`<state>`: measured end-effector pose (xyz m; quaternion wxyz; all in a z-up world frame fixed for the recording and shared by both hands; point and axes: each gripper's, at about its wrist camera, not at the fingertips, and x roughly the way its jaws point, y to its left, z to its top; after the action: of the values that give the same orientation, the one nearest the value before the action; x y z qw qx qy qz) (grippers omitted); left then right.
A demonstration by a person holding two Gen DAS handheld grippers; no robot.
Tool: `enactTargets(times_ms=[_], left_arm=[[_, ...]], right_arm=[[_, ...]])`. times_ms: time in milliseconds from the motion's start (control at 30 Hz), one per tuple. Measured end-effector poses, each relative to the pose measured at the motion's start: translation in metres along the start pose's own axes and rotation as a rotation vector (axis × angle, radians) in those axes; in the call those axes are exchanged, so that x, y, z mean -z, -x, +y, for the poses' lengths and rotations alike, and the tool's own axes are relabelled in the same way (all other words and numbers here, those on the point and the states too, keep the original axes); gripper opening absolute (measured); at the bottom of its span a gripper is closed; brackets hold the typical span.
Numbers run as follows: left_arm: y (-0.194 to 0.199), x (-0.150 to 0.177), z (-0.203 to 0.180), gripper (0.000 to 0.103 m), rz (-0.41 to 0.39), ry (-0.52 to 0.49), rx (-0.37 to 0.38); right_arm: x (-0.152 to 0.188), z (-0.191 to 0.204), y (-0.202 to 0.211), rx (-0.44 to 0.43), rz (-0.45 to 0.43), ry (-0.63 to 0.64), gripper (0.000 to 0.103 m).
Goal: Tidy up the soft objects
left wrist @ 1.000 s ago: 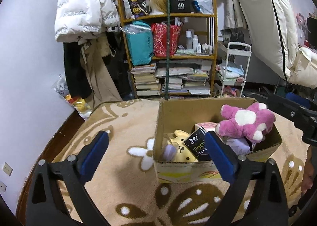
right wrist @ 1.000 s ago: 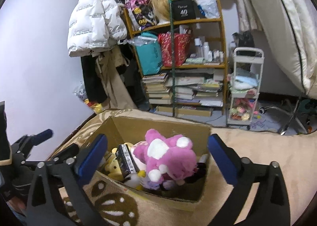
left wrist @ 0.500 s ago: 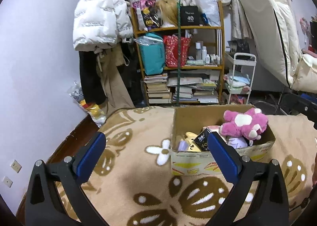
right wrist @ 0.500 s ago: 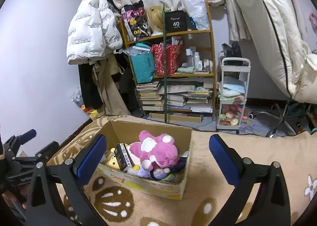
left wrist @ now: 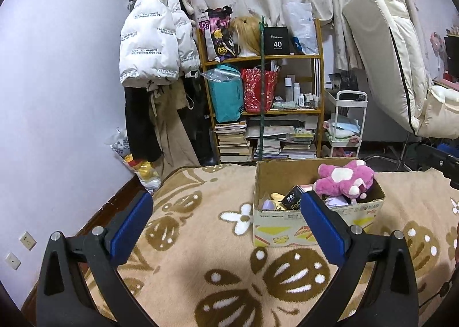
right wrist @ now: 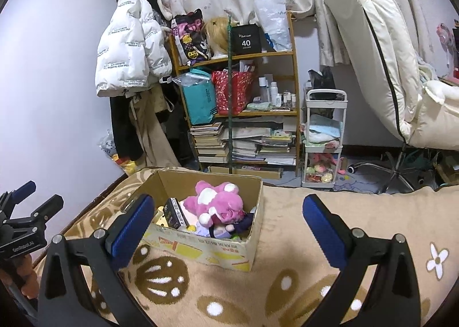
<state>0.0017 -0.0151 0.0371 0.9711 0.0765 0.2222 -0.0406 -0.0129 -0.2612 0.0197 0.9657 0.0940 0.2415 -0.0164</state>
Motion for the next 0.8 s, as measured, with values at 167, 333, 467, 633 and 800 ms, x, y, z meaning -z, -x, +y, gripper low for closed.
enactTargets(times_ms=[167, 333, 467, 633, 800], left_arm=[[0.011, 0.003, 0.002, 0.101, -0.017, 0.005, 0.001], [0.021, 0.006, 0.005, 0.101, -0.054, 0.016, -0.024], [0.022, 0.007, 0.006, 0.101, -0.049, 0.007, -0.024], [0.024, 0.010, 0.007, 0.101, -0.047, 0.013, -0.011], [0.022, 0.015, 0.006, 0.101, -0.051, 0.008, 0.002]], right_arm=[[0.006, 0.002, 0.019, -0.004, -0.032, 0.005, 0.103], [0.011, 0.004, 0.036, 0.007, -0.072, 0.018, 0.103], [0.014, 0.004, 0.042, 0.017, -0.073, 0.026, 0.103], [0.020, 0.002, 0.046, 0.025, -0.056, 0.028, 0.103], [0.023, -0.002, 0.048, 0.027, -0.076, 0.029, 0.103]])
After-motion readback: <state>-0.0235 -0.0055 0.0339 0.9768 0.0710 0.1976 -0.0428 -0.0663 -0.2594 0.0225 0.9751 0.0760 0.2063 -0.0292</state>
